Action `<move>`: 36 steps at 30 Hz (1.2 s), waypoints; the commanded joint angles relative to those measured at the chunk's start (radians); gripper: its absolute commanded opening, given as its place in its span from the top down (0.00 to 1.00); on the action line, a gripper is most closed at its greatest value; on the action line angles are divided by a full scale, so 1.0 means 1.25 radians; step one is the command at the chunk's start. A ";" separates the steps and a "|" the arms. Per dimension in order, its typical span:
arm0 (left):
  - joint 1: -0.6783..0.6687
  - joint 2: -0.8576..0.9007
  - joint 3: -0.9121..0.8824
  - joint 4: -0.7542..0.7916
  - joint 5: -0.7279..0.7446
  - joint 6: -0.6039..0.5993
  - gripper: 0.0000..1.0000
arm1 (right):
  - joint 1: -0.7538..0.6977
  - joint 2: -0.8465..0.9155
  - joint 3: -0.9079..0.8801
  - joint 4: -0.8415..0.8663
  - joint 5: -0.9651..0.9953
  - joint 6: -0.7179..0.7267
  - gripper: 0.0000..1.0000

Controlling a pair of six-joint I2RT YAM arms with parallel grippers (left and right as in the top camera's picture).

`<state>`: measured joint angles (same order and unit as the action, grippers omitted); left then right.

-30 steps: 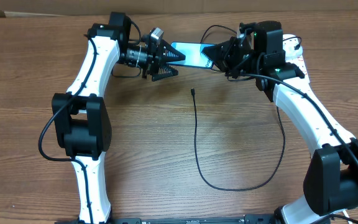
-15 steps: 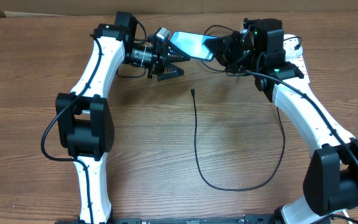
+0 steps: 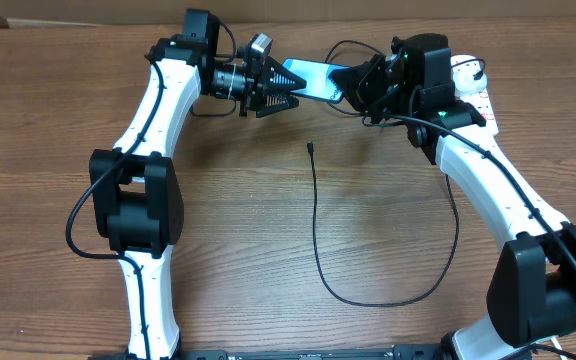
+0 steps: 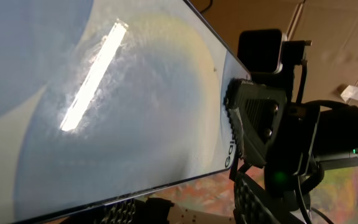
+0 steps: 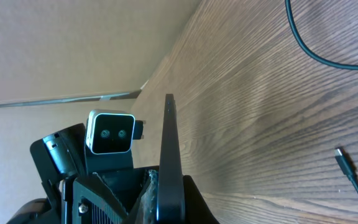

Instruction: Plug charger to phone and switch on socket

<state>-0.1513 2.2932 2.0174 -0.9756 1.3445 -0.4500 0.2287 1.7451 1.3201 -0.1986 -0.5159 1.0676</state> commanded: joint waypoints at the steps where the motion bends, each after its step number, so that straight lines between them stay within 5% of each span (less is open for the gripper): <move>1: -0.012 -0.002 0.013 0.025 -0.010 -0.044 0.53 | 0.015 -0.036 0.018 0.012 -0.033 0.005 0.96; 14: -0.016 -0.002 0.013 0.045 -0.092 -0.094 0.57 | 0.014 -0.036 0.018 0.074 -0.072 0.047 0.96; 36: -0.017 -0.002 0.013 0.363 -0.110 -0.374 0.63 | 0.048 -0.036 0.018 0.043 -0.122 0.047 0.96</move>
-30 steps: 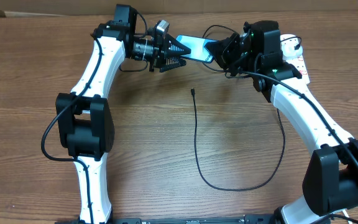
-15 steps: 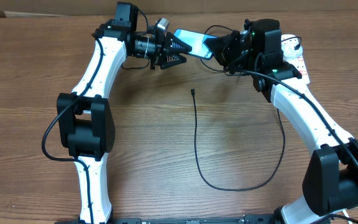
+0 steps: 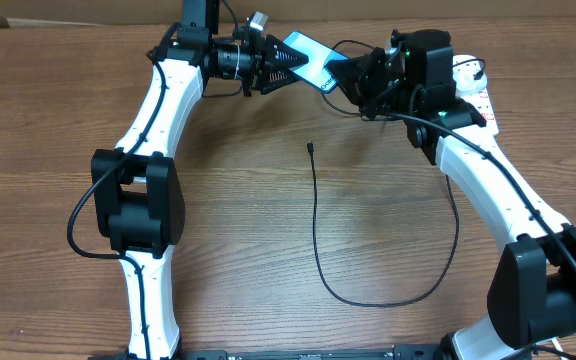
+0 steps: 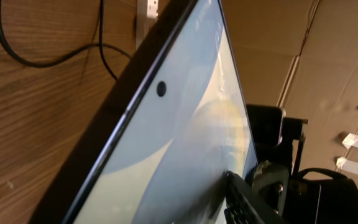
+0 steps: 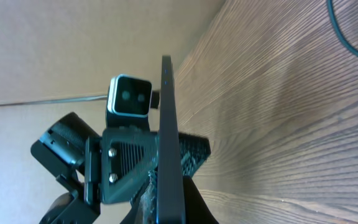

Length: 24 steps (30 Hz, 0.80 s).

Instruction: Plug charger to phone and switch on socket

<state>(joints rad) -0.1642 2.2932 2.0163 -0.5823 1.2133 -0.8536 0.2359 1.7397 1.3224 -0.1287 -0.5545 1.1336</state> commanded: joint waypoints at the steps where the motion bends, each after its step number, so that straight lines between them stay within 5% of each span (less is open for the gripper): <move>1: -0.007 -0.002 0.014 0.065 -0.005 -0.067 0.63 | 0.045 -0.032 0.016 -0.013 -0.091 -0.006 0.96; 24: -0.023 -0.002 0.014 0.252 0.056 -0.253 0.74 | 0.051 -0.032 0.016 -0.031 -0.109 -0.006 0.96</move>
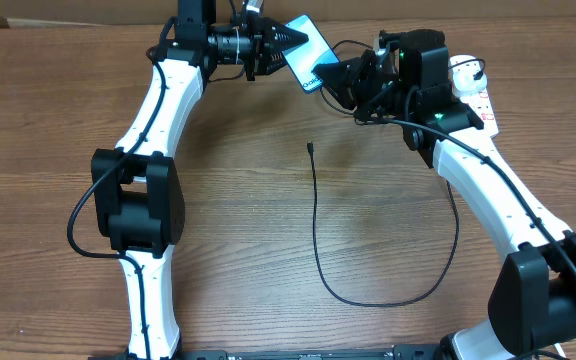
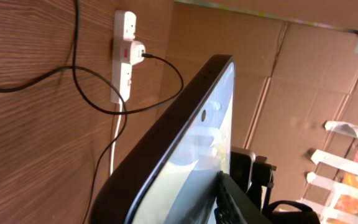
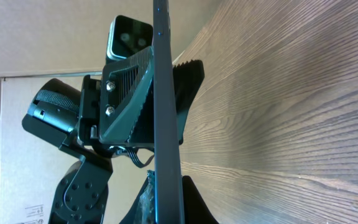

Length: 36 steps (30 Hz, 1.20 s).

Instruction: Plug charger to phone and switch on socket

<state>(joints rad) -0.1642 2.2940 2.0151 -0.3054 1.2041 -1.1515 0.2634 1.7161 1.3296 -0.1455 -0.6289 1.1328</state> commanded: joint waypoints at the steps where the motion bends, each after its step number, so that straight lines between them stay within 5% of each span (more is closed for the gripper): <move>1: -0.023 -0.003 0.015 0.040 0.074 -0.021 0.74 | 0.029 -0.013 0.010 -0.017 -0.050 -0.005 0.96; 15: -0.027 -0.003 0.015 0.187 0.257 -0.031 0.81 | 0.030 -0.013 0.010 -0.039 -0.052 -0.017 0.96; 32: -0.027 -0.003 0.015 0.189 0.268 -0.031 0.87 | 0.081 0.042 0.010 -0.026 -0.055 -0.027 0.96; 36: -0.027 -0.003 0.015 0.189 0.267 -0.031 0.94 | 0.082 0.045 0.010 -0.025 -0.055 -0.033 0.96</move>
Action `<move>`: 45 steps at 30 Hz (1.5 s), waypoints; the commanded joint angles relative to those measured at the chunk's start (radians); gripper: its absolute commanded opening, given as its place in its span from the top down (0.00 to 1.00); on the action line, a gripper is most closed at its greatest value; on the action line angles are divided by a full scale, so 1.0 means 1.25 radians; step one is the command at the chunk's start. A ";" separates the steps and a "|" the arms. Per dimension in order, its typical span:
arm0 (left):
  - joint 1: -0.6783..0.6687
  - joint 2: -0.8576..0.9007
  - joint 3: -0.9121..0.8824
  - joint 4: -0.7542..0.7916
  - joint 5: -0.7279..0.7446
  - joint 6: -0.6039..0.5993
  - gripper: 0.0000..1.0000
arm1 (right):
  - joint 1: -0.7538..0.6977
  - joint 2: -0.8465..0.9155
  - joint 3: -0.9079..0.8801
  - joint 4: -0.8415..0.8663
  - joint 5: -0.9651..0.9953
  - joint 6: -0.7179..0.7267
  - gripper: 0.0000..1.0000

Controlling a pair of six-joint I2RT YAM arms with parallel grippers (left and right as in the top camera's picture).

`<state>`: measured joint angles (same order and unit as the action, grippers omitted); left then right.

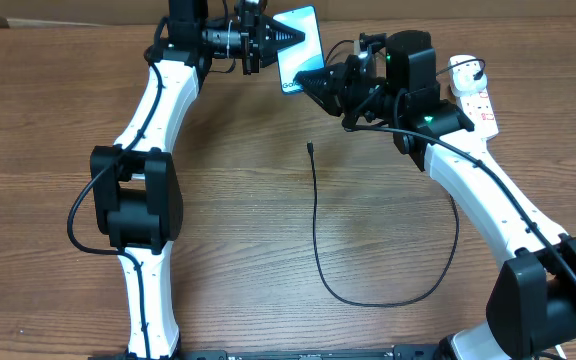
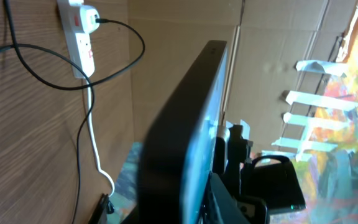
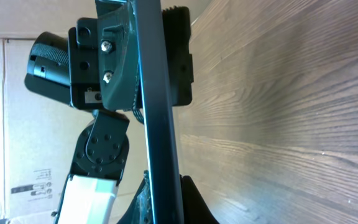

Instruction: Plug charger to phone and switch on socket

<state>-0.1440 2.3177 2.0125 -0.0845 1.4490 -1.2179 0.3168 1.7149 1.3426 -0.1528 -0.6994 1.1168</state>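
Note:
The phone (image 1: 299, 46), light-blue screen upward, is held in the air near the table's back edge. My left gripper (image 1: 280, 35) is shut on its far left side. My right gripper (image 1: 315, 80) is shut on its near end. In the left wrist view the phone (image 2: 185, 118) shows edge-on, dark, between my fingers (image 2: 225, 202). The right wrist view has the phone (image 3: 156, 93) edge-on too, running up from my right gripper (image 3: 165, 199). The black charger cable (image 1: 316, 225) lies on the table, its free plug (image 1: 310, 148) below the phone. The white socket strip (image 1: 473, 92) lies at the back right.
The cable loops across the middle of the wooden table (image 1: 228, 230) and runs back up to an adapter (image 2: 87, 12) plugged into the socket strip (image 2: 81, 40). Cardboard walls (image 2: 166, 25) stand behind the table's back edge.
The phone, still in both grippers, has shifted a little left and toward the back edge. It has turned so its long side runs front to back.
The phone was held between both grippers above the back of the table, lying crosswise. It then stood further back and more tilted at each moment. Now it sits near the back edge, turned lengthwise. The cable on the table has not moved.

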 commanded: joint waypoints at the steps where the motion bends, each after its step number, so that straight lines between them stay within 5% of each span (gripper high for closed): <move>1: -0.043 -0.022 0.017 0.012 0.071 0.023 0.96 | 0.039 0.045 0.000 -0.019 0.002 -0.020 0.96; 10: -0.043 -0.022 0.017 0.012 0.068 0.023 0.96 | 0.038 0.045 0.000 -0.011 0.008 -0.059 0.95; 19: -0.043 -0.022 0.017 0.012 0.057 0.023 0.96 | 0.015 0.045 0.000 -0.018 0.005 -0.126 0.67; 45: -0.041 -0.022 0.017 0.008 0.070 0.077 0.96 | -0.160 0.037 0.000 -0.103 -0.117 -0.331 0.56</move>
<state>-0.2024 2.3180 2.0125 -0.0814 1.4441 -1.1229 0.1368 1.7424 1.3430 -0.2779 -0.8692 0.7479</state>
